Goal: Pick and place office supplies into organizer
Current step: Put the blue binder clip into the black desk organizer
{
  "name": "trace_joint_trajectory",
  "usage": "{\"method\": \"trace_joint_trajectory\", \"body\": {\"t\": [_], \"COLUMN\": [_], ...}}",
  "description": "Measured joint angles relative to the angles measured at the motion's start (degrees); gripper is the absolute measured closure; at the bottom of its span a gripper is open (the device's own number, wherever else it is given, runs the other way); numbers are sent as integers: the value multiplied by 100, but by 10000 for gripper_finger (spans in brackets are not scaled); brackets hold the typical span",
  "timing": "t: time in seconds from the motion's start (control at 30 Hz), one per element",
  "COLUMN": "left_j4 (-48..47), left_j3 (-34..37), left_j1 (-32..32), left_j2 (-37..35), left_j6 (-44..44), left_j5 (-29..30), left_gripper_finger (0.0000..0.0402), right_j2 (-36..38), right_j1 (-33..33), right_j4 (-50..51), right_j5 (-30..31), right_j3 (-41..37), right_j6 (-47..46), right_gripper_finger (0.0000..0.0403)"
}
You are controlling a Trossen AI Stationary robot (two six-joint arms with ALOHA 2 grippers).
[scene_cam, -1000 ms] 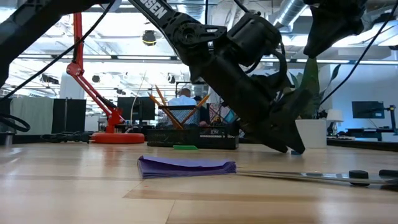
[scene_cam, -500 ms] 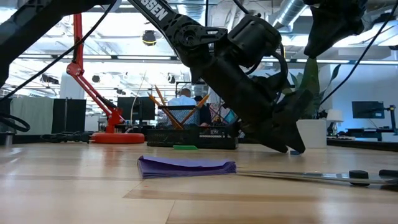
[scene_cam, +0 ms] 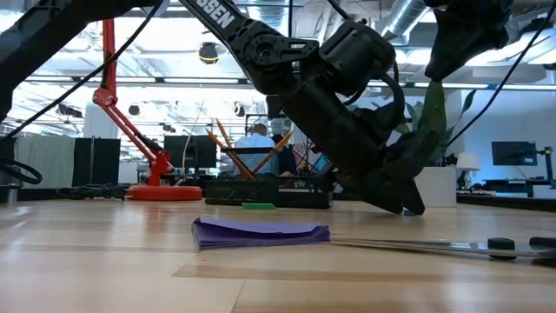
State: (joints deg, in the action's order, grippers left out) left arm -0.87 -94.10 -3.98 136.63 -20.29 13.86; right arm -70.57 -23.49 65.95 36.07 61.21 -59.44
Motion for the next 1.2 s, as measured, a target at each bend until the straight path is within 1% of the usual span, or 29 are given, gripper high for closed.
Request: {"method": "trace_joint_trajectory", "body": {"t": [0.07, 0.3, 0.6, 0.73, 0.83, 0.97, 1.1, 1.2], "left_j4": [-109, -266, -323, -673, -1220, -1936, -2580, -3512], "left_j3": [-3, -3, 14, 49, 56, 48, 43, 34], "left_j1": [6, 8, -33, -104, -146, -305, -572, -698], "left_j2": [-3, -10, -86, -339, -601, -1019, -1465, -1834], "left_j6": [4, 78, 173, 262, 207, 179, 256, 242], "left_j5": [3, 16, -101, -154, -236, 199, 436, 744], "left_gripper_finger": [267, 370, 368, 371, 371, 371, 371, 371], "right_j2": [0, -1, 0, -1, 1, 1, 1, -2], "right_j1": [0, 0, -1, 0, 0, -15, -15, -15], "right_j4": [0, 0, 4, 26, 26, 1, -4, -18], "right_j5": [0, 0, 0, 2, 24, 27, 25, 24], "right_j3": [0, 0, 0, -2, -4, -21, -86, -153], "right_j6": [2, 0, 0, -2, -28, -54, -62, -156], "right_gripper_finger": [275, 276, 276, 276, 276, 276, 276, 276]}}
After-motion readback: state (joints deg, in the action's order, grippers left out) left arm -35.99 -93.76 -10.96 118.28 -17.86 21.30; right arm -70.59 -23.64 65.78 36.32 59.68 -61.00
